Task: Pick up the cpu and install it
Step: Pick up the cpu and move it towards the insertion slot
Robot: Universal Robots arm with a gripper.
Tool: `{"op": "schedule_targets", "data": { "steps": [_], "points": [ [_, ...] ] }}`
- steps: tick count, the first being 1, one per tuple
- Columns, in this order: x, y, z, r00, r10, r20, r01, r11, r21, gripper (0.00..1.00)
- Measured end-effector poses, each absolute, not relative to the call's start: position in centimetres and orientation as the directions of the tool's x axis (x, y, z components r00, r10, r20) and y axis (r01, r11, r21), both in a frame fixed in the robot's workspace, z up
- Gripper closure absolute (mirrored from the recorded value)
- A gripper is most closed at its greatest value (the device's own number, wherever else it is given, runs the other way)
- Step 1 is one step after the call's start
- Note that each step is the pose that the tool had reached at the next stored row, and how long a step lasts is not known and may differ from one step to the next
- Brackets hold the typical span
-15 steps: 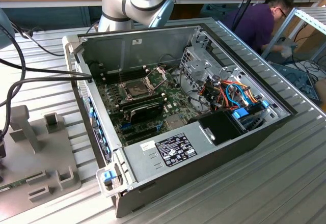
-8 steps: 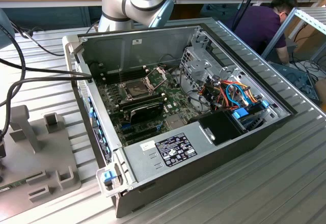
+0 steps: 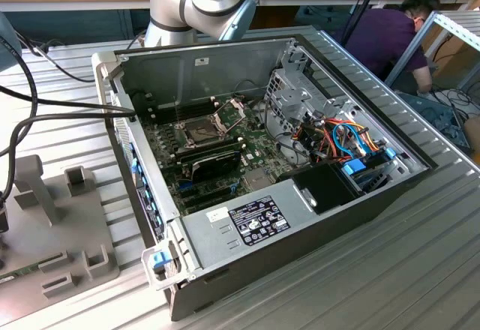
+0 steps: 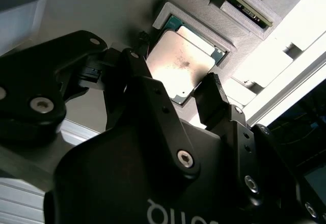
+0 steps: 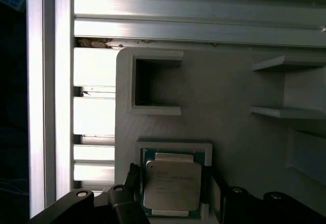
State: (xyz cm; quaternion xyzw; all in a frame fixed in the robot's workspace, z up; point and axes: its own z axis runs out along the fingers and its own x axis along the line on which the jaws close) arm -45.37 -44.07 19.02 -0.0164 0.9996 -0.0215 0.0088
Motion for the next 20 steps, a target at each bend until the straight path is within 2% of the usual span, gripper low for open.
{"op": "schedule_targets", "data": {
  "steps": [20],
  "points": [
    [-45.46, -44.07, 19.06, -0.999, -0.033, -0.017, -0.032, 0.999, -0.043, 0.37]
  ]
}}
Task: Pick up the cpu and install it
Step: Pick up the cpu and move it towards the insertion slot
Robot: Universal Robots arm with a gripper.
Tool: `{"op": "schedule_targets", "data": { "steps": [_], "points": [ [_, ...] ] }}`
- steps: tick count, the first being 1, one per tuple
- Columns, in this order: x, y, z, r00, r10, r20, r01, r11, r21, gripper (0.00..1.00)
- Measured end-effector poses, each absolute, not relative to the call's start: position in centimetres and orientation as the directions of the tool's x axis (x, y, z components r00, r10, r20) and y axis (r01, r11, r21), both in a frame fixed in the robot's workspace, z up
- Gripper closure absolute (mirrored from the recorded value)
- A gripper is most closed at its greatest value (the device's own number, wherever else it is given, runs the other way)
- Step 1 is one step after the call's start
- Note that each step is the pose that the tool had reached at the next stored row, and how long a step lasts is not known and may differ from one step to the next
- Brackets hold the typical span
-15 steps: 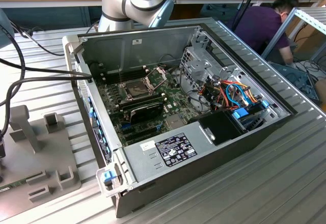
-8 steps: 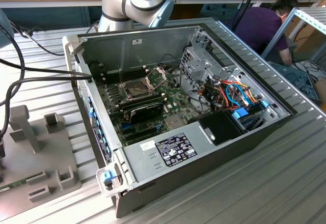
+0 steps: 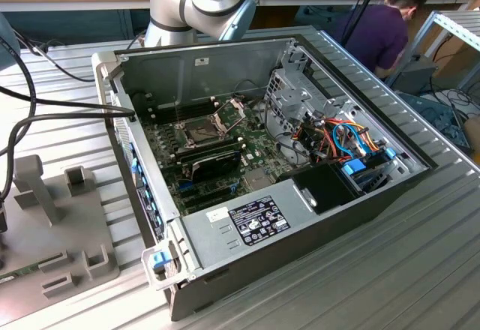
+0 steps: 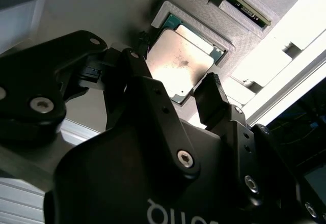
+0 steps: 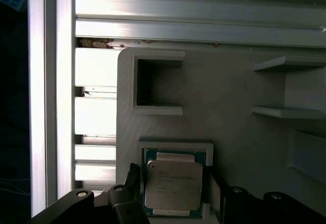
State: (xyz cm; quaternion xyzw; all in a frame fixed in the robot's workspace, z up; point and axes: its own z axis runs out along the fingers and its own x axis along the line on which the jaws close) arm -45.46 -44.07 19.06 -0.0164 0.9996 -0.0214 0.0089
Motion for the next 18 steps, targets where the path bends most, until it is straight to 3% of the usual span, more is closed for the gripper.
{"op": "schedule_targets", "data": {
  "steps": [10, 12, 18],
  "points": [
    [-45.48, -44.07, 19.06, -0.999, -0.033, -0.017, -0.032, 0.999, -0.043, 0.37],
    [-45.49, -44.07, 19.06, -0.999, -0.033, -0.017, -0.032, 0.999, -0.043, 0.45],
    [-45.49, -44.07, 19.06, -0.999, -0.033, -0.017, -0.032, 0.999, -0.043, 0.45]
  ]
}}
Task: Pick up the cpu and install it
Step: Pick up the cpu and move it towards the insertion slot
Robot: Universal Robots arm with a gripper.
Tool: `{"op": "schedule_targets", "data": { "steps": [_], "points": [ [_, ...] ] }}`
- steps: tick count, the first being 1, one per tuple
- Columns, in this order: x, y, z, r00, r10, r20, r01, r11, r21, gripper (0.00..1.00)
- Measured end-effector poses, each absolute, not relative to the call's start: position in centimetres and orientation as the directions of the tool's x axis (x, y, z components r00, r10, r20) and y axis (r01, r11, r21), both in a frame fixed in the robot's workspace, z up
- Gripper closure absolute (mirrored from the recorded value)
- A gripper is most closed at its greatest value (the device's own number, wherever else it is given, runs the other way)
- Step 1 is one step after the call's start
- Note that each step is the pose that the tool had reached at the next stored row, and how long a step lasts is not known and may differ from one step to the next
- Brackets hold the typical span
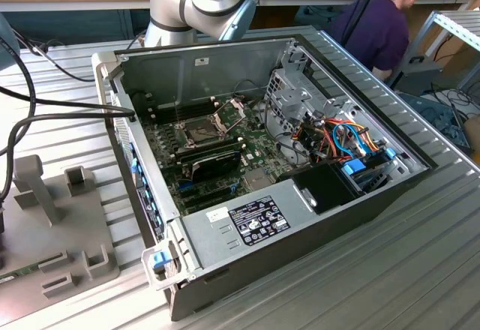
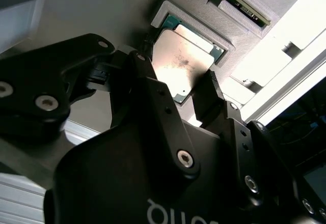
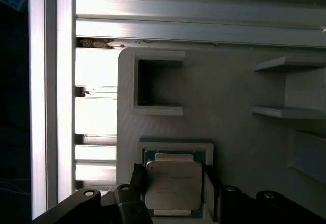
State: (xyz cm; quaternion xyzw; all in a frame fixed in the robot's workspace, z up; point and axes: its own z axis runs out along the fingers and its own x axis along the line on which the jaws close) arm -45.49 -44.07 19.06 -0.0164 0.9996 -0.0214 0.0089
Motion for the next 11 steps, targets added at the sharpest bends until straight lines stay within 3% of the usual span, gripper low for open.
{"op": "schedule_targets", "data": {
  "steps": [11],
  "points": [
    [-45.5, -44.07, 19.79, -0.999, -0.033, -0.017, -0.032, 0.999, -0.041, 0.45]
  ]
}}
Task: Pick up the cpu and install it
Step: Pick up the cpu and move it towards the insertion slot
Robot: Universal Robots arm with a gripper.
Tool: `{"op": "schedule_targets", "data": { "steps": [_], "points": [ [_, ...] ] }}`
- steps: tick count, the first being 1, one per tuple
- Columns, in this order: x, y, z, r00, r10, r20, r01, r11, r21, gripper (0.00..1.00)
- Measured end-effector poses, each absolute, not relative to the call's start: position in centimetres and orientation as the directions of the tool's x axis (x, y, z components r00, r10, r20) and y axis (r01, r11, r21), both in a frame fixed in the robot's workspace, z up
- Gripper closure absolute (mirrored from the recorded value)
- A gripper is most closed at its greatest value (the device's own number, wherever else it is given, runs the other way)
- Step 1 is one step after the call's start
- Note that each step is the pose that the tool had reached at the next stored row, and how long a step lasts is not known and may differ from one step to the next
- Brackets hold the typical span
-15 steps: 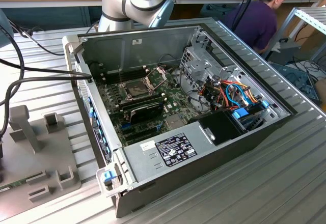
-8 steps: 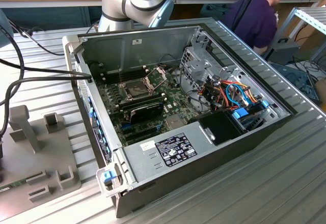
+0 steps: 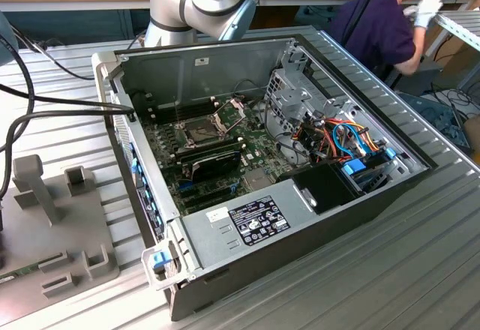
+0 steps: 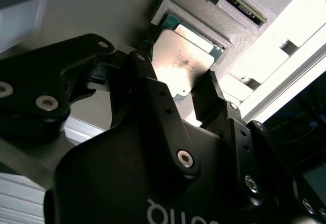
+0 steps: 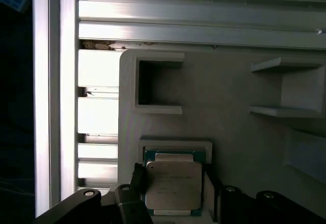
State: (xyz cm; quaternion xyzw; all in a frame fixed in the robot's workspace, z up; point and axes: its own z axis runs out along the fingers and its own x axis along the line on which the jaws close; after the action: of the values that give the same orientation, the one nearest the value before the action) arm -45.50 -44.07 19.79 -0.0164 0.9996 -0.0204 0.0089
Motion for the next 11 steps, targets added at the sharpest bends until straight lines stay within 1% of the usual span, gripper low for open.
{"op": "schedule_targets", "data": {
  "steps": [3, 11],
  "points": [
    [-45.5, -44.1, 20.4, -0.999, -0.033, -0.017, -0.032, 0.999, -0.041, 0.45],
    [-45.5, -44.1, 23.7, -0.999, -0.033, -0.017, -0.032, 0.999, -0.041, 0.45]
  ]
}}
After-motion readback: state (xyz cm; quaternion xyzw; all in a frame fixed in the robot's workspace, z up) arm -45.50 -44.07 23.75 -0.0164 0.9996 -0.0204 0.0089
